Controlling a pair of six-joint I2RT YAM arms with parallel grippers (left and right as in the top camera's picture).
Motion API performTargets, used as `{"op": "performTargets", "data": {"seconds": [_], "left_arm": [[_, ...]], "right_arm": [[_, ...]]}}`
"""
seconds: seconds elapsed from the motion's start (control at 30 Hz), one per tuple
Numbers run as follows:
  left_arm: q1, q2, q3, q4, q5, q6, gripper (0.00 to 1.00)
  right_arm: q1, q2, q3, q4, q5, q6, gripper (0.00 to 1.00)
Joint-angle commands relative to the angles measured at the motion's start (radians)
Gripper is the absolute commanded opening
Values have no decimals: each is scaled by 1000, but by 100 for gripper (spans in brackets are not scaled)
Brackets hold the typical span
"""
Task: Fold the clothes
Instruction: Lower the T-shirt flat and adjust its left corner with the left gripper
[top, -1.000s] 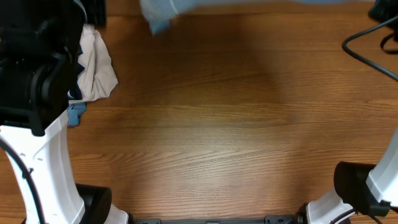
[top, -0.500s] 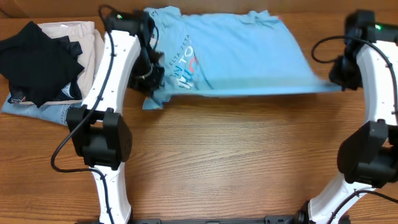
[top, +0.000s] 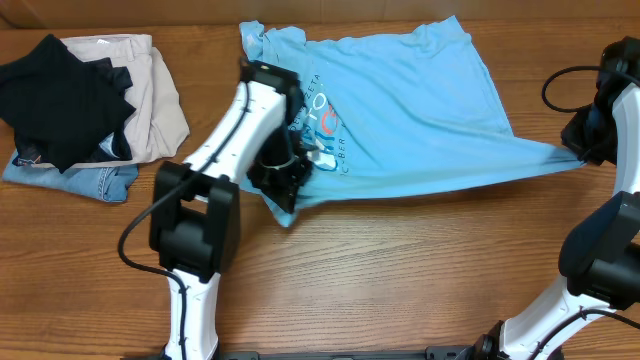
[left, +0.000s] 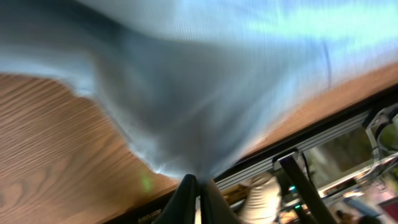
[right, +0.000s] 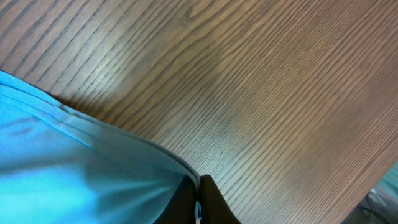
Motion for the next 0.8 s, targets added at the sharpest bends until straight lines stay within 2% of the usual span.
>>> {"op": "performTargets", "data": {"seconds": [0.0, 0.07, 0.17, 0.27, 0.4, 0.47, 0.57, 0.6, 0.77], "left_arm": [[-47, -40, -6, -7, 20, 36, 9], [-66, -53, -6, -7, 21, 42, 10], [-76, -69, -6, -6, 23, 42, 19], [-65, -72, -6, -5, -20, 24, 18], [-16, -72, -6, 82, -236, -161, 22], [16, -72, -6, 149, -262, -184, 41], [67, -69, -8, 256, -262, -183, 58], [81, -68, -14, 288, -261, -183, 60], [117, -68, -60, 383, -261, -178, 60]], "right_arm": [[-4, -43, 4, 6, 32, 12, 4], [-5, -43, 4, 7, 32, 12, 4], [-5, -43, 4, 10, 32, 12, 4], [-5, -43, 4, 12, 32, 12, 4], [-5, -43, 4, 13, 31, 12, 4], [-5, -43, 4, 13, 26, 12, 4], [-5, -43, 4, 13, 16, 12, 4], [-5, -43, 4, 12, 16, 12, 4], [-5, -43, 4, 11, 16, 12, 4]]}}
